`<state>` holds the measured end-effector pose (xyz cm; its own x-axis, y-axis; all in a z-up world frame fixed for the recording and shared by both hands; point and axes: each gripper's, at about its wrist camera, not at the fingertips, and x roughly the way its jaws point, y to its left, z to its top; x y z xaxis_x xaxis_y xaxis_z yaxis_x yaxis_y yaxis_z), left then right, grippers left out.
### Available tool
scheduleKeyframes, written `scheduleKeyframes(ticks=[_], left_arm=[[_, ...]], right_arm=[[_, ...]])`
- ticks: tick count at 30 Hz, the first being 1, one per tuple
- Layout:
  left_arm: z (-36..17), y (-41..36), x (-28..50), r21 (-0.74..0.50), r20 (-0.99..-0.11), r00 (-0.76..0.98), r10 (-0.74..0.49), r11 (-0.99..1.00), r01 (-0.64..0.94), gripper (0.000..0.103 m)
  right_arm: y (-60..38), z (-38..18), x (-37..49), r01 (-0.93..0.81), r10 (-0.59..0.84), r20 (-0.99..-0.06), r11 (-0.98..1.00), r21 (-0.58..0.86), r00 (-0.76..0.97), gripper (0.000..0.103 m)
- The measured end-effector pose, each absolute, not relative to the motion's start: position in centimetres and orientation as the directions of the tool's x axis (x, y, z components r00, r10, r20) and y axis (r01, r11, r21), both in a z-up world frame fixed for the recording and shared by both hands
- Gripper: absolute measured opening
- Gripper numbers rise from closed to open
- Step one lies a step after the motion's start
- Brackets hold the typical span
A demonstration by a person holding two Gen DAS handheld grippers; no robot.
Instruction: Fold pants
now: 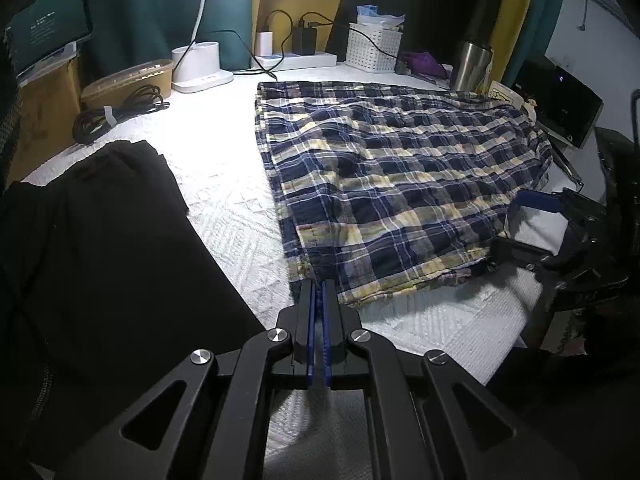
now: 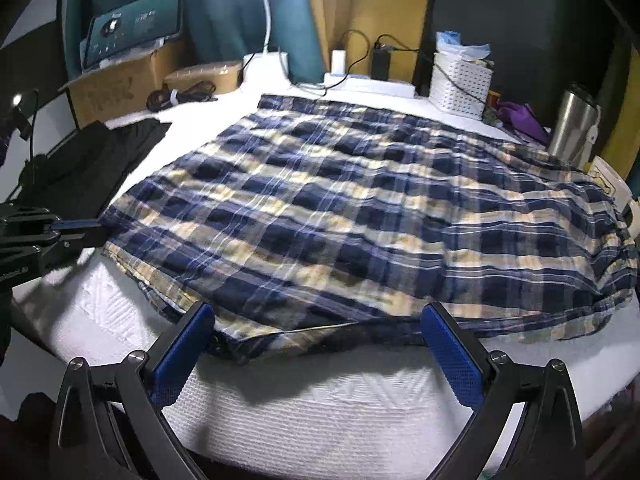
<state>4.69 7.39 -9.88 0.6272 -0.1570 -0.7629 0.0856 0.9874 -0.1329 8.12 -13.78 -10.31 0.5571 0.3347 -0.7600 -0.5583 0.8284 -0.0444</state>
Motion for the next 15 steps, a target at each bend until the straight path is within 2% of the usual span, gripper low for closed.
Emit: scheduleKeyframes(ticks=[15], left_arm=[[-7.7,10.1,6.8,-0.089,-0.778,0.627,-0.023,0.993,-0.075,0.003]], right_arm=[[-18.8,-7.9,13.8,-0.452,0.277,-0.739,0.891,-0.042,0.614,0.103]])
